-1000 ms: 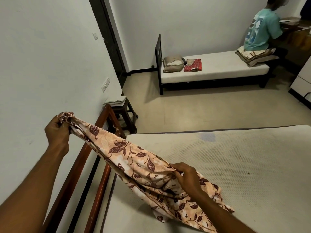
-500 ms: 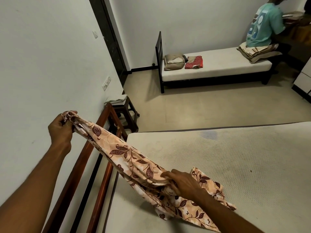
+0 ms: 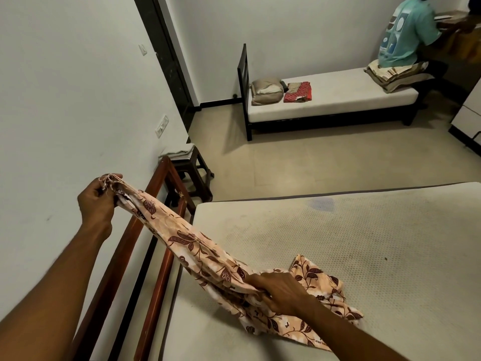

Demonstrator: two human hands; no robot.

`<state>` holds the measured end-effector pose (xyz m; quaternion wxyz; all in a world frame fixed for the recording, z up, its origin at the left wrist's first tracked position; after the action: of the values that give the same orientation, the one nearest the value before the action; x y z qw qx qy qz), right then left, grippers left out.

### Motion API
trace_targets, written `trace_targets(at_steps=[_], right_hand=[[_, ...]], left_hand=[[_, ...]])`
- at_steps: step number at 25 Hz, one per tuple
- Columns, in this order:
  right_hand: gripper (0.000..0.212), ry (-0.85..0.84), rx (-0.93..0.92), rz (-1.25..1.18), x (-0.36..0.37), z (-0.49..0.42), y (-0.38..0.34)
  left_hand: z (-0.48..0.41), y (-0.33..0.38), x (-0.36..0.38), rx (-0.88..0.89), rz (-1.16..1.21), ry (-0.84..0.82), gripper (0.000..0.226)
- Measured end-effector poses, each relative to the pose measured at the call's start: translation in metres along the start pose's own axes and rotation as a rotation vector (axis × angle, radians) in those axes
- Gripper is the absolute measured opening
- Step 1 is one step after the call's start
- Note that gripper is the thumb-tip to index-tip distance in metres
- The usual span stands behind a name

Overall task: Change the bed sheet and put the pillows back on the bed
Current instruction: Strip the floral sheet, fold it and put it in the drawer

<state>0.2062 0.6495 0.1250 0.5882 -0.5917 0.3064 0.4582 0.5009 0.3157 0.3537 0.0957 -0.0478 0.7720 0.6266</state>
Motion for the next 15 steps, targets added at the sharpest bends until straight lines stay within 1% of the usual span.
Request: trace_targets(at_steps=[3,6,10,12,15], right_hand=[[0.049,0.001,0.001,0.023,0.01,0.003,0.002],[0.045,0.008,-0.024,0.055,0.014,0.005,0.001],[0.046,0.025,-0.053,0.097,0.014,0.005,-0.002],[0.046,0.04,-0.039,0.099,0.015,0.004,-0.001],[0.046,0.014,0.001,0.085,0.019,0.005,0.0]], left_hand=[[0.0,-0.002,0.0,-0.01,-0.005,0.0,0.037],[0.001,-0.001,0.0,-0.014,-0.021,0.002,0.037],[0.004,0.003,0.003,-0.017,-0.027,0.009,0.037],[0.005,0.002,0.003,-0.021,-0.021,0.009,0.038],[0.005,0.001,0.004,-0.028,-0.019,-0.004,0.041]])
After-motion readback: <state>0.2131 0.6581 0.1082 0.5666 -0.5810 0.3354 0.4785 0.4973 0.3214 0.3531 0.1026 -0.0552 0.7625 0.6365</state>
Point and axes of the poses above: each hand's wrist, its own z-axis away from the middle knuckle, its own x-axis out of the palm, y = z × x, the point moved 5 cm from there along -z, towards the middle knuckle, and after that the axes turned 6 degrees about -y, right-handed, at the moved point
